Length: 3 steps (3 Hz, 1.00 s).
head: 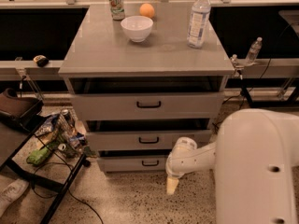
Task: Open bottom drawer
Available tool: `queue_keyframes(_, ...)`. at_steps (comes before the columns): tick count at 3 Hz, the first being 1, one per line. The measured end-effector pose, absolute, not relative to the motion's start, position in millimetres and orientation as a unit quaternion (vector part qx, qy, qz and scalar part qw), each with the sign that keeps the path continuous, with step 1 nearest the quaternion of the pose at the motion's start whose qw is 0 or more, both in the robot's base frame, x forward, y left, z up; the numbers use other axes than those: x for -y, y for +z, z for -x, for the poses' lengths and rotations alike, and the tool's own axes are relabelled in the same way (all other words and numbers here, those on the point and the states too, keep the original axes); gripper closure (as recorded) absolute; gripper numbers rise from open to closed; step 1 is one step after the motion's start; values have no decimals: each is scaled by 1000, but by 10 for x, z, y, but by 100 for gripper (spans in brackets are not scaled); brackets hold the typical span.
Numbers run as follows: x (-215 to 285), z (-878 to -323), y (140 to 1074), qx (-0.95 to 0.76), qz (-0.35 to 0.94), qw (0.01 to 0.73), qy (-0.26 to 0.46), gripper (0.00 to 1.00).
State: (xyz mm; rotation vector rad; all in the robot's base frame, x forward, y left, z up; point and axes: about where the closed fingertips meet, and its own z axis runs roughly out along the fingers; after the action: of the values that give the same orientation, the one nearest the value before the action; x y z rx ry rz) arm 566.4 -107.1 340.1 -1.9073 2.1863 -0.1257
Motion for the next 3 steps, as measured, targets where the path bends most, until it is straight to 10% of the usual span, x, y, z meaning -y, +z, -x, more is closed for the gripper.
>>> queue_keyframes(3, 1173, -6338, 2225, -723, 681, 87, -74, 0)
